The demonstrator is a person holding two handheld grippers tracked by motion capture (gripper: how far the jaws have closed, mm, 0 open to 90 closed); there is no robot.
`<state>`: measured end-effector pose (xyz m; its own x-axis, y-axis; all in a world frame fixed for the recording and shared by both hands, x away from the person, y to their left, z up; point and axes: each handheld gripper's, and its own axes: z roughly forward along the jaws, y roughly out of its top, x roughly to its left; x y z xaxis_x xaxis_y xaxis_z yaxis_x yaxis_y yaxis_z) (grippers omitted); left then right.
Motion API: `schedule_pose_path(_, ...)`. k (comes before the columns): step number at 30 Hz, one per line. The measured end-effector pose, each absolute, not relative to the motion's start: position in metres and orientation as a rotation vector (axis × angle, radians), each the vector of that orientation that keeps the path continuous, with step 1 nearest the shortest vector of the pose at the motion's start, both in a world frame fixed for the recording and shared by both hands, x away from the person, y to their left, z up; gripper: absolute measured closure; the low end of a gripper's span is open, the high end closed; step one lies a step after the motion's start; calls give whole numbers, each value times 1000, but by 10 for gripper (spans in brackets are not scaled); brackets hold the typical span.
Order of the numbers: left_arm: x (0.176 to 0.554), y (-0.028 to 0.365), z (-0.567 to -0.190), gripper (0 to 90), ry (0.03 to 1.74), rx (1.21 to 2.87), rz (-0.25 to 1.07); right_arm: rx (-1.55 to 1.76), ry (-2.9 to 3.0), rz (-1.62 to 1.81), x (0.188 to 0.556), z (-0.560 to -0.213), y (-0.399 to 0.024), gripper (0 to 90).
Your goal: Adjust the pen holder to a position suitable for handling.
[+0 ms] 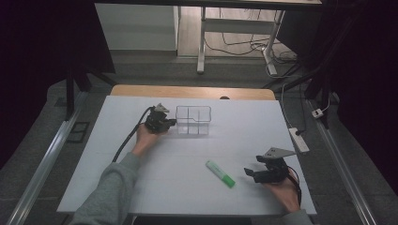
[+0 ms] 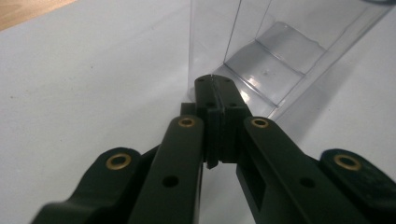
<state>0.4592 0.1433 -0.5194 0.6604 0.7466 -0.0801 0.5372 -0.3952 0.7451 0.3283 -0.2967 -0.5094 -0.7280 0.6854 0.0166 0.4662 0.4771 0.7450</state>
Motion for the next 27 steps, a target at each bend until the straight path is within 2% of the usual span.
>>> schedule_pose_path(8,436,158,-501,886,953,2084,417,982,2430,1109,329,-508,-299,232)
schedule_pose_path(19,384,184,-482,880,936,2036,419,972,2426,1130,330,-505,-299,233)
schedule_pose_path(22,369,190,-478,836,928,2024,432,973,2426,1131,331,-505,-298,233)
schedule_pose_path(27,344,199,-477,617,913,2039,464,970,2427,1133,334,-504,-298,233)
